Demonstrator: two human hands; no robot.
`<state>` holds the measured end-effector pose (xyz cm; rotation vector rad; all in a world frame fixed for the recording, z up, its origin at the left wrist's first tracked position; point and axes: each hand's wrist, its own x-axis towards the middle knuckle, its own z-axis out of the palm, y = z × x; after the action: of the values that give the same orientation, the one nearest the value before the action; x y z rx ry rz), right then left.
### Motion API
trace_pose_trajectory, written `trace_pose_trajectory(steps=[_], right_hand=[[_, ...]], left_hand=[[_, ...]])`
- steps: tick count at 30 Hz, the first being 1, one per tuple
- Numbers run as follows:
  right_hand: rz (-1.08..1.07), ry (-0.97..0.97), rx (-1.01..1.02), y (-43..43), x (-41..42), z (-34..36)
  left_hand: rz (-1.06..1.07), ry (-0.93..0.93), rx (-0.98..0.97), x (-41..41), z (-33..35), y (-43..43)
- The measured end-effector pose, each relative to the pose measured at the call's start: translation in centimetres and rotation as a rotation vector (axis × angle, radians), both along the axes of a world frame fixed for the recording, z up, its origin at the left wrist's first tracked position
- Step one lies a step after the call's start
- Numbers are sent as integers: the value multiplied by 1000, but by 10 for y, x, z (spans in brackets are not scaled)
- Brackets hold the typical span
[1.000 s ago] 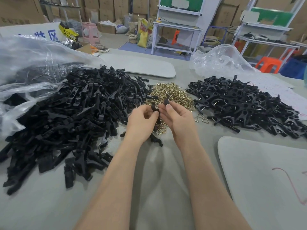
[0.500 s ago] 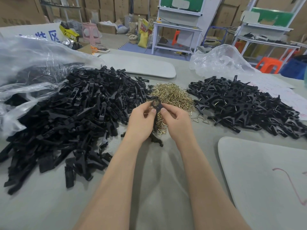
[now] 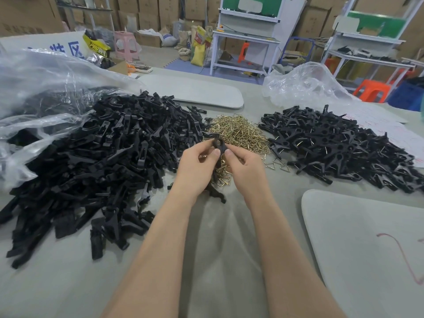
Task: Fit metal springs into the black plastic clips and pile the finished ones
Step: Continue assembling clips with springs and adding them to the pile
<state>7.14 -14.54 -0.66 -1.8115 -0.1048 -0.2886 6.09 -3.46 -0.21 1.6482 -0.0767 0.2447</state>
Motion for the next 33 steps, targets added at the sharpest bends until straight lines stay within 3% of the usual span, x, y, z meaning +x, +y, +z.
trace_pose_trajectory(steps=[8, 16, 18, 20, 22, 25, 30, 33], right_hand=[[186, 132, 349, -11, -3, 9], [167, 243, 558, -10, -5, 15], [45, 228, 425, -11, -4, 13], [-81, 194, -16, -17, -3, 9], [-49, 260, -424, -18, -4, 5], [16, 330, -727, -5, -2, -9], [-228, 94, -626, 0, 4, -24], [-296, 93, -467, -12, 7, -23]], left_hand=[[-186, 158, -482, -2, 4, 2], [-221, 240, -618, -3, 10, 4], [-169, 231, -687, -2, 10, 5], [-104, 223, -842, 0, 11, 9], [-46, 223, -983, 2, 11, 14], [28, 262, -1116, 3, 10, 18], [-17, 371, -1245, -2, 12, 19], [-42, 406, -1204, -2, 11, 18]])
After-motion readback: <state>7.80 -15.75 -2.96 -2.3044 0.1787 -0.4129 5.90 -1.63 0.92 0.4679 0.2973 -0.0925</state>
